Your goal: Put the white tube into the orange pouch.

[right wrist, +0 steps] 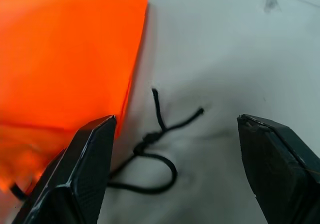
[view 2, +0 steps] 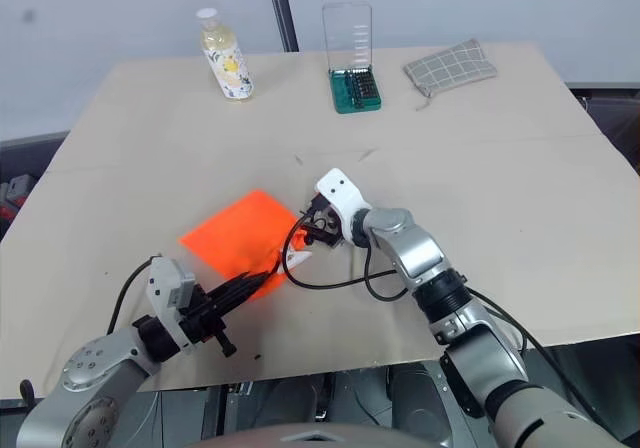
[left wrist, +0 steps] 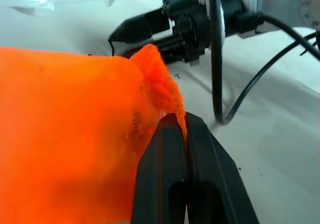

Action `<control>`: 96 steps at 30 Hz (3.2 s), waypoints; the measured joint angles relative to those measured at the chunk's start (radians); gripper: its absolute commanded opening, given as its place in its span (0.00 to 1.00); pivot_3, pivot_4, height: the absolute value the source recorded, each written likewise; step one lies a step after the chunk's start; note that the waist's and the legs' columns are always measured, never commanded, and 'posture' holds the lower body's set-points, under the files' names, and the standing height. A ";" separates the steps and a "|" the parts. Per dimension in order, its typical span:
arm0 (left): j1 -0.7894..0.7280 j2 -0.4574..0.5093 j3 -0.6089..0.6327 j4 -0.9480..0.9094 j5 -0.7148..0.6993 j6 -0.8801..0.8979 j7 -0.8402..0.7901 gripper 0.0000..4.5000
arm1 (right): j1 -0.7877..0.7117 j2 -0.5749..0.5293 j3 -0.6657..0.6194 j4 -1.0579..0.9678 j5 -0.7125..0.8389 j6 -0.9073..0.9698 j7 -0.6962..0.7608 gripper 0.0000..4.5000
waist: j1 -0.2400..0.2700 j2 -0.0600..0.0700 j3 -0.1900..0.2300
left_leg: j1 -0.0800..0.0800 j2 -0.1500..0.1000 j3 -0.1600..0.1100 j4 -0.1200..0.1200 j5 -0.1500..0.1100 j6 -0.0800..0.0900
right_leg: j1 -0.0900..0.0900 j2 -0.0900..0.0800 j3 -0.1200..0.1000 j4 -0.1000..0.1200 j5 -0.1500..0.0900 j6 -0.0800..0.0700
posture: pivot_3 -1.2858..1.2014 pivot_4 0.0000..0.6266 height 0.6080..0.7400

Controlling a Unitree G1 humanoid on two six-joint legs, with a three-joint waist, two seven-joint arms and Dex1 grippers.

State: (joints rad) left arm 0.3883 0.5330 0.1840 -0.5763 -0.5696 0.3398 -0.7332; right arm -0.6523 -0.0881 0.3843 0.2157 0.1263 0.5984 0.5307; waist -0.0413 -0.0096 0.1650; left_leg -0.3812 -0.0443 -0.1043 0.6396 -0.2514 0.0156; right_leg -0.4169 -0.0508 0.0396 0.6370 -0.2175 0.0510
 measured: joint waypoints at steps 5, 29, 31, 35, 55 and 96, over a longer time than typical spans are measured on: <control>-0.005 -0.001 0.000 0.000 0.007 -0.001 0.000 0.00 | 0.018 -0.001 0.004 0.001 -0.016 -0.029 0.028 0.86 | 0.000 0.000 0.000 | 0.000 0.000 0.000 0.000 0.000 0.000 | 0.000 0.000 0.000 0.000 0.000 0.000 | 0.52 0.24 1.00; -0.069 -0.012 0.018 0.000 -0.033 0.030 0.049 0.12 | 0.015 0.057 -0.289 0.023 0.163 0.040 0.040 0.00 | 0.004 0.000 0.001 | 0.000 0.000 0.000 0.001 0.000 0.000 | 0.001 0.001 0.001 0.001 0.000 0.000 | 0.52 0.24 1.00; -0.079 -0.013 0.030 -0.002 -0.062 0.047 0.061 0.29 | -0.034 0.053 -0.368 -0.009 0.219 0.080 0.022 0.00 | 0.003 0.000 0.001 | 0.000 0.000 0.000 0.001 0.000 0.000 | 0.001 0.000 0.001 0.000 0.000 0.000 | 0.52 0.24 1.00; -0.120 -0.018 0.050 -0.002 -0.082 0.060 0.109 0.73 | -0.139 0.055 -0.522 -0.149 0.414 0.198 0.008 0.00 | 0.000 0.000 0.001 | 0.000 0.001 0.000 -0.002 0.000 0.000 | -0.001 0.000 0.000 0.000 0.000 0.000 | 0.52 0.24 1.00; -0.896 -0.056 0.082 0.206 -0.354 0.139 0.194 0.92 | -0.582 -0.070 -0.619 -0.117 0.720 0.323 -0.064 0.00 | 0.003 0.000 0.003 | -0.004 -0.005 0.000 0.000 0.001 -0.001 | -0.003 -0.002 -0.002 0.001 0.000 0.001 | 0.52 0.24 1.00; -1.264 -0.274 -0.050 0.717 -0.082 -0.104 -0.080 0.65 | -0.708 -0.171 -0.436 -0.029 0.561 0.250 0.178 0.00 | 0.000 -0.001 0.002 | -0.019 -0.004 0.003 0.006 0.003 -0.004 | -0.020 -0.003 0.003 0.008 0.001 0.001 | 0.52 0.24 1.00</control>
State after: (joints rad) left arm -0.8757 0.2589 0.1341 0.1403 -0.6516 0.2356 -0.8135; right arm -1.3601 -0.2596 -0.0520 0.1870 0.6871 0.8481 0.7089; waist -0.0413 -0.0111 0.1673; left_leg -0.4000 -0.0482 -0.1014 0.6455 -0.2484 0.0112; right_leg -0.4370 -0.0534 0.0427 0.6447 -0.2169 0.0520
